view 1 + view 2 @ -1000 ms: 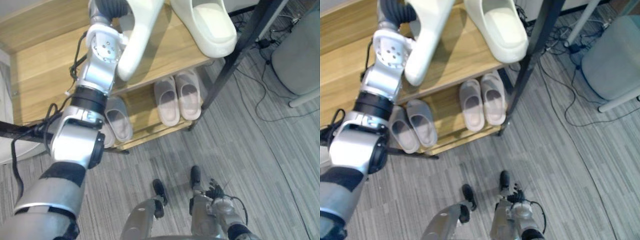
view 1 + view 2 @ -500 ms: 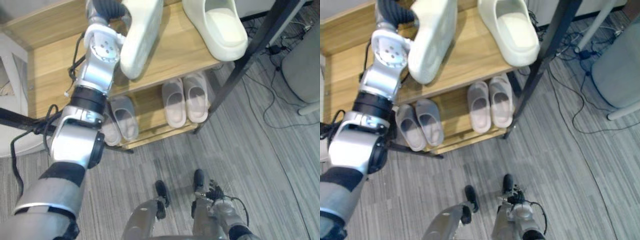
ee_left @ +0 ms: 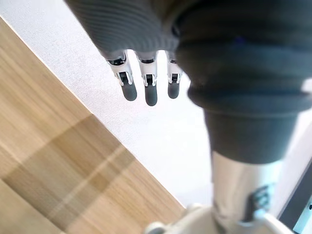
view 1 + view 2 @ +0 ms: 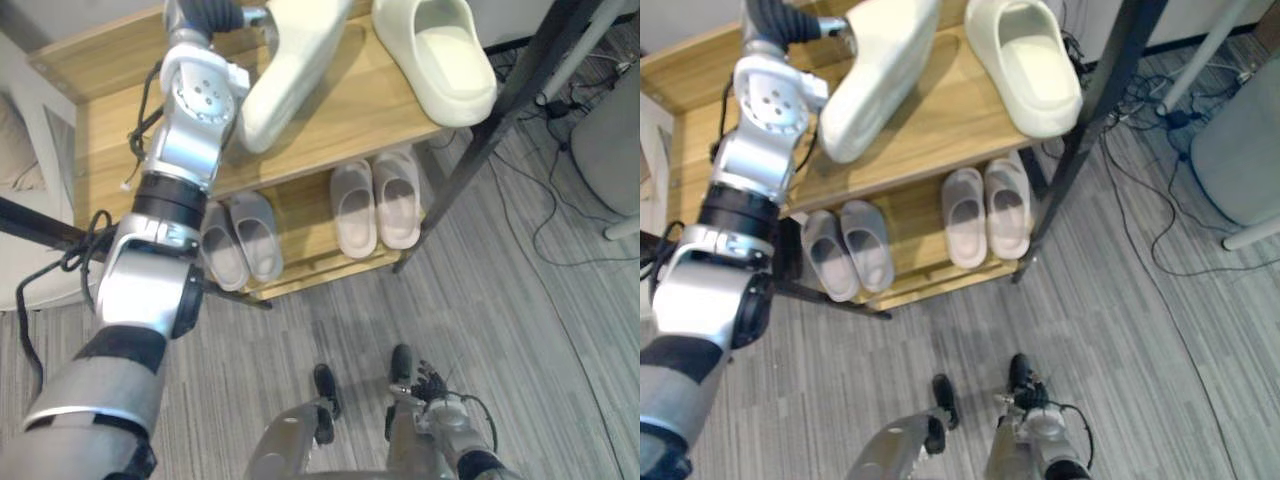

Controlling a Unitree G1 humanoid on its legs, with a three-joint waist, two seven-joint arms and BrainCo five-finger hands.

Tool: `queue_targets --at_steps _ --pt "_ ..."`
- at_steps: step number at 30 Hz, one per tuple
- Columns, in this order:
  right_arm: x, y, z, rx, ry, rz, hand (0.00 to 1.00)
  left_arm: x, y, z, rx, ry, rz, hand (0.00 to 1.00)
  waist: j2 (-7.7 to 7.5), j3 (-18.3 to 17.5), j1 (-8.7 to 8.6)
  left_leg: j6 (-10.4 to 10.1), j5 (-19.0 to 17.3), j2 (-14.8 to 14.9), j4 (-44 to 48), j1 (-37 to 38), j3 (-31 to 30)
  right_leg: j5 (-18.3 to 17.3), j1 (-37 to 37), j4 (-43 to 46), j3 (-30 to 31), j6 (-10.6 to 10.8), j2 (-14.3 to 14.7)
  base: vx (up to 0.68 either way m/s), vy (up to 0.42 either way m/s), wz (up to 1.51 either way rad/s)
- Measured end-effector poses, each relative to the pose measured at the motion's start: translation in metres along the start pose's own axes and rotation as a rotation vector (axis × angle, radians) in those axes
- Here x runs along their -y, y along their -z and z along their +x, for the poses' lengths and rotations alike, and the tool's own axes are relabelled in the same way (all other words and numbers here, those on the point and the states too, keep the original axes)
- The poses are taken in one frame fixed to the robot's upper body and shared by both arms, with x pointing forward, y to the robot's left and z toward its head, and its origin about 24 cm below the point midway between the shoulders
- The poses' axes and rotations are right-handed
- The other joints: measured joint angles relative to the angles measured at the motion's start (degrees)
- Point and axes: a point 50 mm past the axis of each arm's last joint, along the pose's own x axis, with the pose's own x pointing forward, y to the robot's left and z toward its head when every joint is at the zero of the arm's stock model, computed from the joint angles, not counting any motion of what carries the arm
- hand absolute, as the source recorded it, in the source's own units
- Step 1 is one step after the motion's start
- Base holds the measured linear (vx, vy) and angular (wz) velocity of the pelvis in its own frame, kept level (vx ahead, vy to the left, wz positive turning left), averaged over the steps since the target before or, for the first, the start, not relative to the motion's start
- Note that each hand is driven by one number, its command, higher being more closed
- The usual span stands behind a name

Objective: Organize the slippers on the shoe rack

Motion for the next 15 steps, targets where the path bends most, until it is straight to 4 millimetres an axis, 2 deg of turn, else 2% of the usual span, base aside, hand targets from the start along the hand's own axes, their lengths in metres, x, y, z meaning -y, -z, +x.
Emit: queue_targets --at_steps 8,15 --pt "-0.003 0.002 0.0 -0.011 -0.011 -0.017 0.0 0.001 -0.003 -0.002 0.014 0.003 -0.007 0.0 0.19 -0.2 0.04 -0.4 2.2 -0.2 -3.0 1.8 -1.6 -0.1 1.3 0.0 -1.8 0.1 0.0 0.01 -0.015 0.1" --pt "-0.003 0.01 -0.002 -0.037 -0.012 -0.019 0.0 0.009 0.001 -0.016 0.042 0.023 -0.033 0.0 0.4 -1.9 0.29 -0.8 4.0 -0.4 -6.1 4.1 -3.2 -0.6 3.1 0.0 -3.5 0.7 0.0 0.04 -0.026 0.11"
